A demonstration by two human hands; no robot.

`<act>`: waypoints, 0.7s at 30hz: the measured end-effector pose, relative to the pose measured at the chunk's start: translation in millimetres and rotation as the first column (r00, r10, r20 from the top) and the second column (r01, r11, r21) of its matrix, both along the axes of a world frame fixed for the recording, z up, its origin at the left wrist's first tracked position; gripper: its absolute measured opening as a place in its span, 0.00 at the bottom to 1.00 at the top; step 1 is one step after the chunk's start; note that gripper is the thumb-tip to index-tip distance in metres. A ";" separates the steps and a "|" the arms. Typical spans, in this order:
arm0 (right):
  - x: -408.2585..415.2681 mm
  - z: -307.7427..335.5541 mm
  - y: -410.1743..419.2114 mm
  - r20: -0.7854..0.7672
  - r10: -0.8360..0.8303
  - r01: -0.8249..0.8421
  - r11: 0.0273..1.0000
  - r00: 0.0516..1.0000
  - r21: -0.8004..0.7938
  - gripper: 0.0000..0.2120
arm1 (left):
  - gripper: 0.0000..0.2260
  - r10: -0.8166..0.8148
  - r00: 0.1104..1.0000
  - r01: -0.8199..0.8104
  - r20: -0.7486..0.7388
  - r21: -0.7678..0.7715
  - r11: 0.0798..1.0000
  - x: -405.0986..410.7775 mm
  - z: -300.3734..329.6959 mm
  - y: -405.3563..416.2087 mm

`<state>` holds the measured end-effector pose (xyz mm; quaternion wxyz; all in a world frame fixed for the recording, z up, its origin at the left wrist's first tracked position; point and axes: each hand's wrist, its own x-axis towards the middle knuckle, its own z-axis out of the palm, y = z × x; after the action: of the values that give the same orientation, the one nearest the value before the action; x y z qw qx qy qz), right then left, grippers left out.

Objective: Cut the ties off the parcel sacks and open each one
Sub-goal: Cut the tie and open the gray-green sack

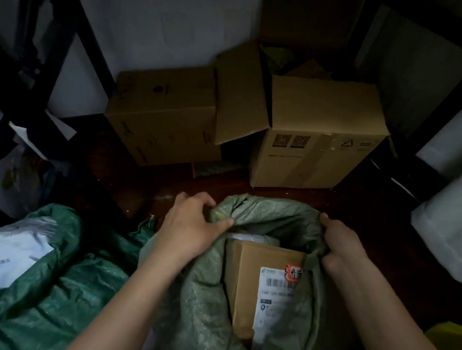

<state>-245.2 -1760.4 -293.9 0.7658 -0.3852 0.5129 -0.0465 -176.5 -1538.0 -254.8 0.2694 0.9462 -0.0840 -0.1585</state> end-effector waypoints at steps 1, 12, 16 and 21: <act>-1.3 4.3 -2.0 -0.037 0.091 -0.094 0.993 0.995 -0.065 0.15 | 0.18 0.019 1.000 -0.018 -0.024 0.017 1.000 -0.7 -1.8 -0.2; -17.3 9.9 -25.3 -0.372 0.624 -0.579 0.162 0.688 -0.799 0.29 | 0.10 0.245 0.888 -0.449 -0.389 -0.617 0.646 0.4 -4.6 -5.1; -19.2 8.6 -20.1 -0.427 0.697 -0.596 0.002 0.577 -0.803 0.18 | 0.11 0.173 0.841 -0.521 -0.513 -0.682 0.512 -2.3 1.5 -6.8; -19.5 14.5 -26.3 -0.072 0.611 -0.462 0.511 0.789 -0.725 0.11 | 0.11 0.154 0.790 -0.606 -0.594 -0.716 0.348 9.7 13.6 1.7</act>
<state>-264.8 -1786.7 -279.4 0.5771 -0.7822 0.2317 -0.0370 -166.8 -1536.3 -241.1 0.7599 0.5948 0.1371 -0.2237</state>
